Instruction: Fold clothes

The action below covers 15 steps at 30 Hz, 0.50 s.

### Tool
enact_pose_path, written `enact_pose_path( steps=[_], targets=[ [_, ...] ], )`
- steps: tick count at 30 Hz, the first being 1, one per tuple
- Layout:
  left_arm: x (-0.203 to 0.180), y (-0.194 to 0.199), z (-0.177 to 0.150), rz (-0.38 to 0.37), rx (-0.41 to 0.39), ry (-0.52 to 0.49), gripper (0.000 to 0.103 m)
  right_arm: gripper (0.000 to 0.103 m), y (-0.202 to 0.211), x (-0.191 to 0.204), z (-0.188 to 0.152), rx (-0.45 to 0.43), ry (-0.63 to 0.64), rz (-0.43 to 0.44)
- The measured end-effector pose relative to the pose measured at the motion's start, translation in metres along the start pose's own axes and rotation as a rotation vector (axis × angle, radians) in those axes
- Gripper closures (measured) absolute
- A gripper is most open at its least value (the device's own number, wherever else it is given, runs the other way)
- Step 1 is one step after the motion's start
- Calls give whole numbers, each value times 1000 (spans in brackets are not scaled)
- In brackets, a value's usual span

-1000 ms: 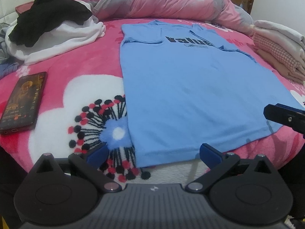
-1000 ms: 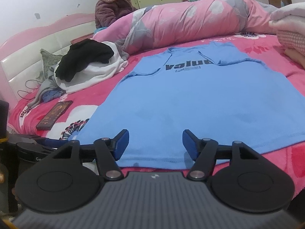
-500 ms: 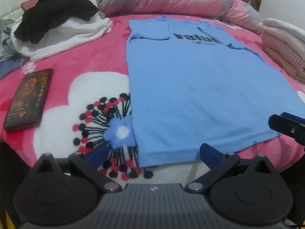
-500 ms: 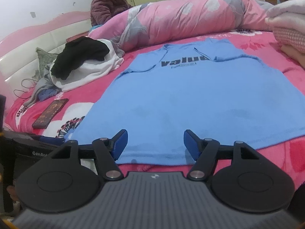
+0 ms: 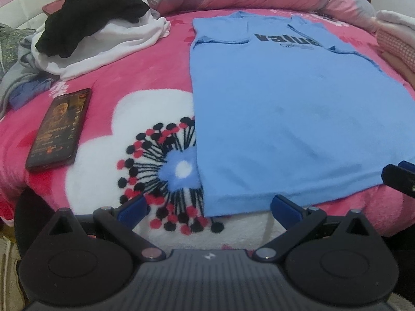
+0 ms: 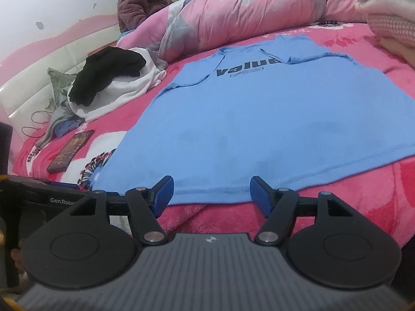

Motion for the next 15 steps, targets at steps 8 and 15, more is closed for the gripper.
enact_pose_path(
  steps=[8, 15],
  targets=[
    [-1, -1, -2, 30, 25, -2, 0, 38, 0, -8, -3, 4, -36, 26],
    [-4, -2, -2, 47, 43, -8, 0, 38, 1, -12, -4, 3, -53, 42]
  ],
)
Point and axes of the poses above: each gripper's, at about its wrist camera, not at the fingertips, and y roughly against the way its jaws point, x to its left, z to its top, the point moved 9 cm from there along -y, roughly the way its jaws point, and after that the axes turned 13 degrees about -y, right-handed, at the moved point
